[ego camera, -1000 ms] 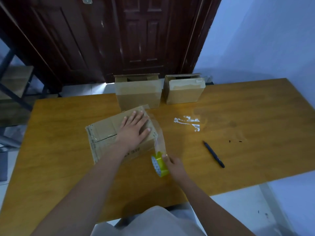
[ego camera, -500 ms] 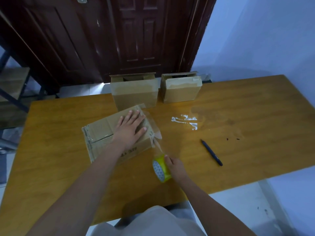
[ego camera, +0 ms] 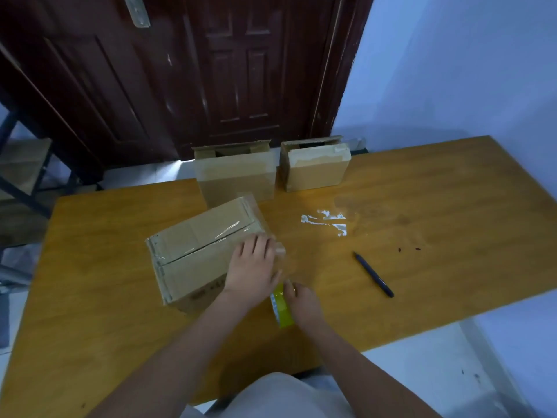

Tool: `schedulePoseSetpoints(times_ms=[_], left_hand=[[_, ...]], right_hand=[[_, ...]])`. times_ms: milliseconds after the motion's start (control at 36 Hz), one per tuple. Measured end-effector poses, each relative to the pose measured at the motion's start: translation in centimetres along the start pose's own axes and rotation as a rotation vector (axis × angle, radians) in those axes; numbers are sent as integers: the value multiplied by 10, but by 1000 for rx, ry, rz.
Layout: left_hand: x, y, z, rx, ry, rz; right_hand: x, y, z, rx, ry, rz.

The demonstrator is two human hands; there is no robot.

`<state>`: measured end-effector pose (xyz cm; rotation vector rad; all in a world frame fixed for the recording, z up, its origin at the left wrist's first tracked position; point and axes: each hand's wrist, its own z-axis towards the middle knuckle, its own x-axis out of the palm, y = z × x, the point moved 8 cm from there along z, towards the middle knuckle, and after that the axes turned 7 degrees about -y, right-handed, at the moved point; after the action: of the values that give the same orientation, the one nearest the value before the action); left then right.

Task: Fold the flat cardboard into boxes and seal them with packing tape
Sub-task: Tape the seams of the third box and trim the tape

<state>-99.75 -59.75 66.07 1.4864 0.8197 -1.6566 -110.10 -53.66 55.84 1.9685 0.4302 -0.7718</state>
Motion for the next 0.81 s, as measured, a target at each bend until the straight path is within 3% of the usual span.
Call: schedulePoseSetpoints(times_ms=[167, 389, 472, 611, 667, 806], left_hand=[[16, -6, -14, -22, 122, 51], [28, -5, -18, -47, 142, 72], [25, -4, -16, -80, 152, 28], [26, -7, -17, -100, 197, 38], [22, -6, -18, -123, 205, 27], [18, -6, -18, -132, 204, 18]], right_hand=[[2, -5, -1, -10, 10, 155], [1, -13, 4, 14, 89, 392], [-8, -22, 13, 14, 58, 309], [-84, -69, 40, 251, -403, 96], [-108, -86, 50, 363, -414, -106], [-130, -130, 66, 475, -237, -402]])
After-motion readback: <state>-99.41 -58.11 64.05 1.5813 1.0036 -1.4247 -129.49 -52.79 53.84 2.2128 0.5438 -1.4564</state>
